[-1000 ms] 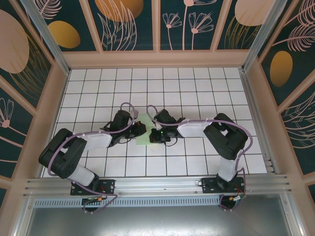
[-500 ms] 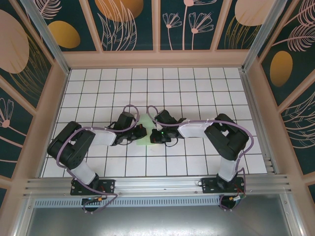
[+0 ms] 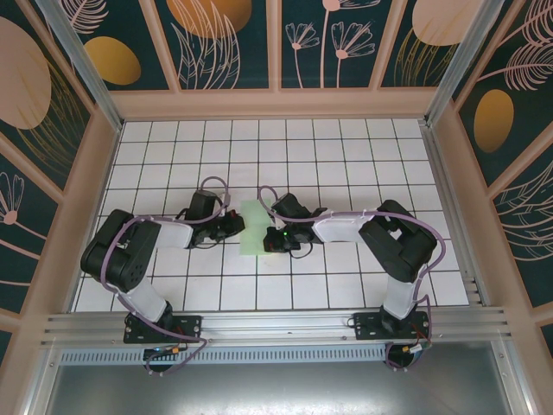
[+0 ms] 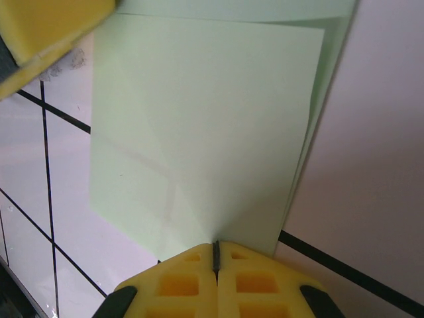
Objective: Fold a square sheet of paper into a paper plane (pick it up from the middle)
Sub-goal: Fold the triangle a second time at the center of the table.
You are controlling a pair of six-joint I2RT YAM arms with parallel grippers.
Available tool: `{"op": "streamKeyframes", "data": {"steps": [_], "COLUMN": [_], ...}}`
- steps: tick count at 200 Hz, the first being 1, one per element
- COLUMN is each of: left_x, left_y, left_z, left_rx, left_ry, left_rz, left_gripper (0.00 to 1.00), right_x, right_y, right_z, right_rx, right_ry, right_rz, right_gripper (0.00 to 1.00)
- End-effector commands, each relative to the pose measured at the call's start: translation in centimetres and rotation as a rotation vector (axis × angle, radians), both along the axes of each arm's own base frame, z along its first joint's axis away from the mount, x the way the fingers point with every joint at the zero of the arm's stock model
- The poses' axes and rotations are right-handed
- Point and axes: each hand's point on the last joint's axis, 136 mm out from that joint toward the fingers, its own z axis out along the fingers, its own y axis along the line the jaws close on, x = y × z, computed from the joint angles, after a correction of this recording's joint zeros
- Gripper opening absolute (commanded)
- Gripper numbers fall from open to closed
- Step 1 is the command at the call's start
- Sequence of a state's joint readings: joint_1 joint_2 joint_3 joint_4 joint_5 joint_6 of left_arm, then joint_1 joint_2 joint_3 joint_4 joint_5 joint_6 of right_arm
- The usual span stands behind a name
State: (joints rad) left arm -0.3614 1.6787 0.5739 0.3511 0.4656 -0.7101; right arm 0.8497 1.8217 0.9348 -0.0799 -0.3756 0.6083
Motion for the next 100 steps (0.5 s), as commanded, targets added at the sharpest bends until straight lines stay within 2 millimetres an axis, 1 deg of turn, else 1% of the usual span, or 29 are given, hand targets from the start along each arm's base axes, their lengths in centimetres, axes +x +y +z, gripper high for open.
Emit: {"op": "streamKeyframes", "data": {"steps": [1, 13, 16, 27, 50, 67, 78, 90, 100], "left_x": [1.9, 2.3, 2.4, 2.4, 1.4, 0.1, -0.8, -1.6, -2.0], "left_y": [3.2, 3.1, 3.0, 3.1, 2.1, 1.3, 0.4, -0.7, -1.6], "left_z": [-0.8, 0.6, 1.3, 2.5, 4.8, 5.6, 6.0, 5.9, 5.7], "left_rx": [0.115, 0.099, 0.092, 0.073, -0.020, -0.064, -0.091, -0.106, -0.107], "left_ry": [-0.027, -0.058, -0.076, -0.101, -0.143, -0.152, -0.164, -0.162, -0.159], "left_rz": [0.094, 0.100, 0.102, 0.113, 0.097, 0.077, 0.049, 0.020, -0.007], "left_gripper": [0.00, 0.00, 0.00, 0.00, 0.00, 0.00, 0.00, 0.00, 0.00], "right_x": [-4.3, -4.3, -4.1, -4.0, -3.4, -2.8, -2.6, -2.3, -2.0], "right_y": [-6.6, -6.4, -6.3, -5.9, -5.0, -4.3, -3.9, -3.7, -3.4], "right_z": [-5.4, -5.1, -5.0, -4.6, -3.6, -2.9, -2.4, -2.0, -1.3], "right_rx": [-0.279, -0.266, -0.261, -0.241, -0.195, -0.165, -0.145, -0.132, -0.108], "right_ry": [0.175, 0.171, 0.168, 0.163, 0.137, 0.120, 0.105, 0.089, 0.068], "right_rz": [-0.017, -0.020, -0.022, -0.023, -0.024, -0.024, -0.022, -0.023, -0.018], "right_gripper": [0.00, 0.00, 0.00, 0.00, 0.00, 0.00, 0.00, 0.00, 0.00]}}
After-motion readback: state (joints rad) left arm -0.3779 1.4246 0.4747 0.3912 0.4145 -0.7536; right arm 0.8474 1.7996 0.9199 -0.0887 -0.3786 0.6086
